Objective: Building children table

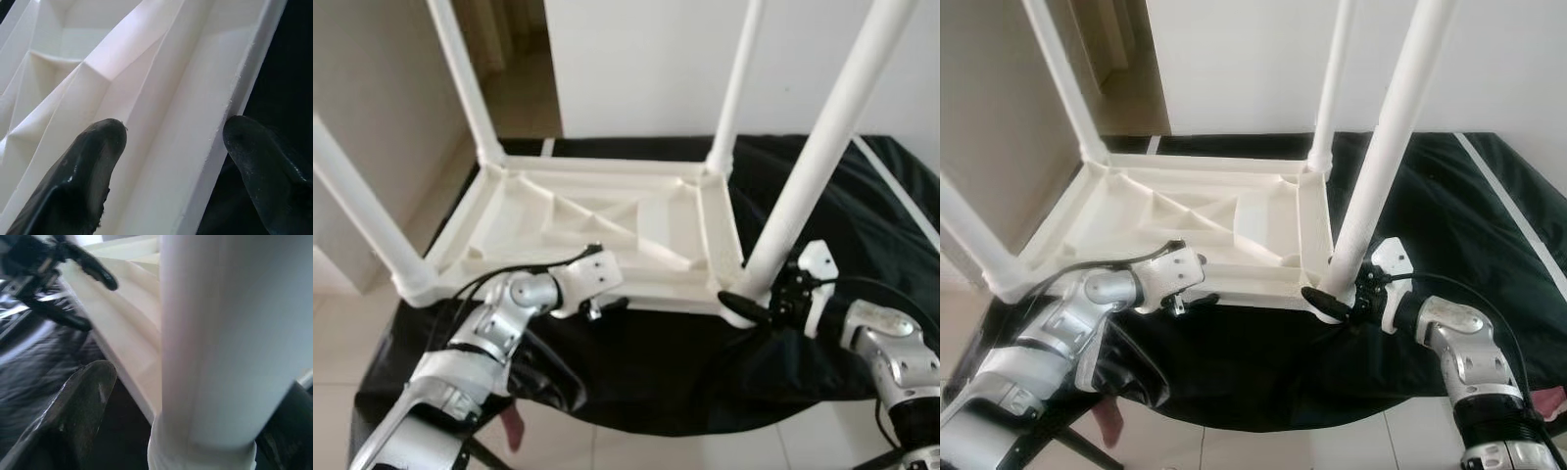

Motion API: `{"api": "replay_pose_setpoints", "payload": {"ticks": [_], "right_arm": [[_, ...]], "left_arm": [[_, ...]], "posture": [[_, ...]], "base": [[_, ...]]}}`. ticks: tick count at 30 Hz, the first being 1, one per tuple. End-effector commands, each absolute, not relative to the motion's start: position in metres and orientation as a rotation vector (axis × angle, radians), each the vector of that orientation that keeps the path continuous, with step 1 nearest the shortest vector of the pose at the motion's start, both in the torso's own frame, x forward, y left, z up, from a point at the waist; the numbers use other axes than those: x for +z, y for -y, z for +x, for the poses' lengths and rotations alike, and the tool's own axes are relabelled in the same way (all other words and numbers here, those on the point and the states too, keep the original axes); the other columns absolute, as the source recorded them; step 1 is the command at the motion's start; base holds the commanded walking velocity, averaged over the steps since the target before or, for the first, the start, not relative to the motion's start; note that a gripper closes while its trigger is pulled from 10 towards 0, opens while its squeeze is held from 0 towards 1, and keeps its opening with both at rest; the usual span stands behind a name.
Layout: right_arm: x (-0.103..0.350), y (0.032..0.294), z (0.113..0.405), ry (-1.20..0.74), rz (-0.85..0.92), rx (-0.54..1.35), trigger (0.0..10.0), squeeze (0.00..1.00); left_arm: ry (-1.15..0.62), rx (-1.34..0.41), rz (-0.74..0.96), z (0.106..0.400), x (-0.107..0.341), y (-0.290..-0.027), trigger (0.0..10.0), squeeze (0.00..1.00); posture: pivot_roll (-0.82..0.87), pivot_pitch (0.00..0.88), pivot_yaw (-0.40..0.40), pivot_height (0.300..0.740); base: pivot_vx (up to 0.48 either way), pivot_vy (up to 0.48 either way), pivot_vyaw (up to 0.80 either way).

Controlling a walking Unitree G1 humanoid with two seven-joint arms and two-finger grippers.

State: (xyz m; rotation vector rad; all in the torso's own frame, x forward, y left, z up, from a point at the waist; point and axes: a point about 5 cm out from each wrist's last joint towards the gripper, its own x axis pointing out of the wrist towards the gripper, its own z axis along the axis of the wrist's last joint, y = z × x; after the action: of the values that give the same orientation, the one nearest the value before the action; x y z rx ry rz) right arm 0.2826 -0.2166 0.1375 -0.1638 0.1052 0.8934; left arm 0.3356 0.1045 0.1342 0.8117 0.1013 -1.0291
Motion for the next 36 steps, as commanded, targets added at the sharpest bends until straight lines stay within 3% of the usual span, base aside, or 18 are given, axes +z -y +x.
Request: {"api": "replay_pose_setpoints", "payload": {"ticks": [1, 10, 16, 22, 28, 36], "right_arm": [[0.131, 0.210, 0.277, -0.144, -0.159, 0.959, 10.0, 0.00], [0.129, 0.211, 0.271, -0.153, -0.156, 0.936, 10.0, 0.00], [0.132, 0.209, 0.283, -0.089, -0.147, 0.841, 10.0, 0.00], [0.134, 0.203, 0.296, -0.058, -0.140, 0.802, 10.0, 0.00], [0.139, 0.203, 0.311, -0.035, -0.147, 0.742, 10.0, 0.00], [0.145, 0.209, 0.325, -0.030, -0.174, 0.690, 10.0, 0.00]], "left_arm": [[-0.078, -0.959, 0.830, 0.342, 0.138, -0.107, 10.0, 0.00], [-0.021, -1.026, 0.708, 0.337, 0.145, -0.092, 10.0, 0.00], [0.027, -1.211, 0.443, 0.306, 0.146, -0.066, 10.0, 0.00], [0.038, -1.347, 0.281, 0.275, 0.145, -0.043, 10.0, 0.00], [0.025, -1.430, 0.288, 0.256, 0.139, -0.036, 10.0, 0.00], [0.041, -1.417, 0.242, 0.248, 0.147, -0.033, 10.0, 0.00]], "posture": [[-0.08, 0.000, 0.044, 0.740], [-0.09, 0.000, 0.046, 0.740], [-0.08, 0.000, 0.039, 0.740], [-0.06, 0.000, 0.025, 0.740], [-0.04, 0.000, 0.007, 0.740], [-0.03, 0.004, -0.017, 0.740]], "base": [[0.000, 0.000, 0.00], [0.000, 0.000, 0.00], [0.000, 0.000, 0.00], [0.000, 0.000, 0.00], [0.000, 0.000, 0.00], [0.000, 0.000, 0.00]]}}
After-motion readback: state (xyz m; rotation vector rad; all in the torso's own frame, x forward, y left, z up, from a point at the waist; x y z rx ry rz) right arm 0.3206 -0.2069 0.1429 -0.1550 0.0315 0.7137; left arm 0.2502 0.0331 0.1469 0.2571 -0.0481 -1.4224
